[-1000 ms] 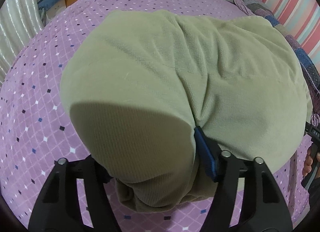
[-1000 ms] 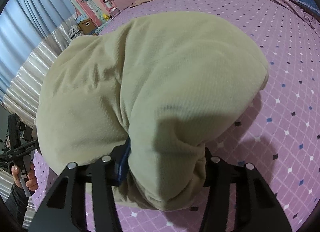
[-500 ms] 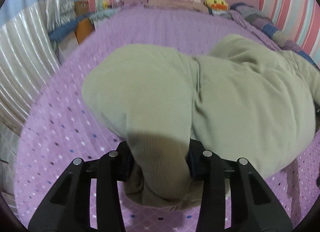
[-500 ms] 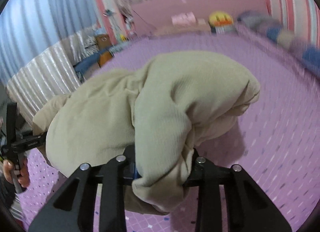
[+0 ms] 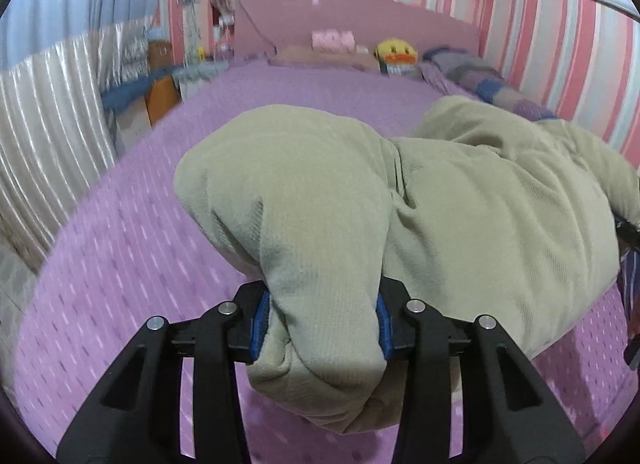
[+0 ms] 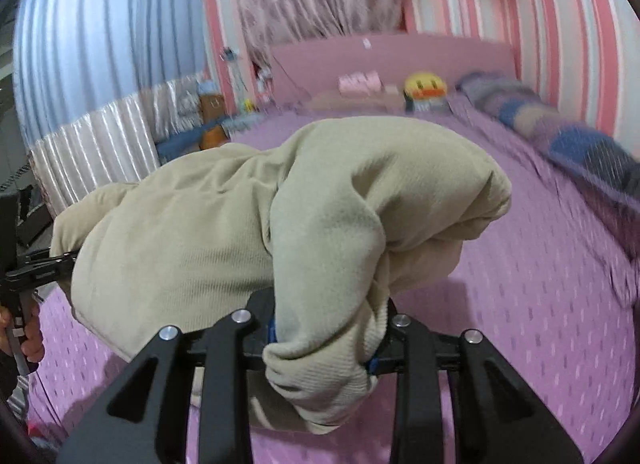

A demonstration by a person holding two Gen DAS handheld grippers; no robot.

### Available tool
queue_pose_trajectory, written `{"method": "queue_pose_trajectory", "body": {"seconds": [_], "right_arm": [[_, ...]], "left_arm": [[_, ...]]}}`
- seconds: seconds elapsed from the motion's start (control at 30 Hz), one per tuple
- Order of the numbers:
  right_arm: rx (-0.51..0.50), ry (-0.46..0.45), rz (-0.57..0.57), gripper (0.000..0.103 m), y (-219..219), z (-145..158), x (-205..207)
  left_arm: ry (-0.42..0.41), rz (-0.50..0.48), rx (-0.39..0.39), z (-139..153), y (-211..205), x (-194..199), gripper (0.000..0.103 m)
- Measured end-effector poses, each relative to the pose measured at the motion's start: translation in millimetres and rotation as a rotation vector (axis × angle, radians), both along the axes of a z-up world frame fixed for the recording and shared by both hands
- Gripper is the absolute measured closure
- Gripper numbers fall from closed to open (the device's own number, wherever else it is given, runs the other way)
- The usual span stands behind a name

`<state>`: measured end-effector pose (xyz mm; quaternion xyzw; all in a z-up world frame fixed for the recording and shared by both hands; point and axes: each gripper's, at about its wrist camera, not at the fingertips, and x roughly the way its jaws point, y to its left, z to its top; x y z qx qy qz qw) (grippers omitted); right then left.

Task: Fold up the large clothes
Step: 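Lift the bundle end with both tools and fold it over the rest, then lower the folded bundle onto the bed and open both tools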

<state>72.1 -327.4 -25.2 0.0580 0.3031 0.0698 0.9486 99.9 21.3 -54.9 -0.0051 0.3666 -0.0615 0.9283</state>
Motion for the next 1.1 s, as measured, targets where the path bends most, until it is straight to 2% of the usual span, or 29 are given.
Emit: {"method": "queue_pose_trajectory", "body": {"seconds": [0.13, 0.17, 0.23, 0.33, 0.43, 0.5, 0.67, 0.8, 0.83, 0.9, 1.0, 1.1], "right_arm": [[-0.024, 0.148, -0.009, 0.071, -6.7, -62.7, -21.4], [-0.002, 0.182, -0.02, 0.071, -12.0, -80.9, -28.5], [0.024, 0.205, -0.027, 0.068, -17.9, -97.3, -35.0], [0.055, 0.223, -0.046, 0.062, -23.5, -113.7, -35.2], [0.107, 0.238, -0.065, 0.057, -28.7, -118.4, -30.9], [0.111, 0.25, -0.07, 0.055, -30.6, -117.8, -29.1], [0.122, 0.275, -0.085, 0.048, -30.2, -112.6, -26.7], [0.116, 0.282, -0.105, 0.038, -39.1, -112.1, -32.0], [0.102, 0.275, -0.116, 0.03, -40.0, -110.7, -34.0], [0.068, 0.247, -0.148, 0.024, -46.5, -104.8, -40.6], [0.078, 0.237, -0.169, 0.022, -54.7, -101.1, -43.0], [0.021, 0.257, -0.192, 0.017, -51.8, -103.8, -35.3]], "left_arm": [[0.104, 0.013, 0.01, -60.1, -3.4, -18.9, 0.062], [0.122, 0.017, -0.002, -69.1, 0.8, -20.2, 0.062], [0.163, 0.018, -0.053, -83.1, 10.9, -19.7, 0.059], [0.158, -0.007, -0.058, -92.3, 16.7, -25.4, 0.054], [0.154, -0.009, -0.071, -90.6, 4.8, -15.4, 0.052], [0.164, -0.008, -0.095, -95.2, 21.4, -17.1, 0.049], [0.18, 0.005, -0.101, -94.0, 23.9, -21.0, 0.039], [0.157, 0.024, -0.075, -82.9, 34.5, -39.1, 0.028], [0.141, 0.028, -0.068, -77.5, 37.6, -43.3, 0.025], [0.123, 0.043, -0.055, -68.6, 43.3, -48.2, 0.02], [0.11, 0.05, -0.021, -62.0, 49.2, -50.5, 0.013], [0.115, 0.084, 0.027, -69.0, 58.2, -50.6, 0.006]]}}
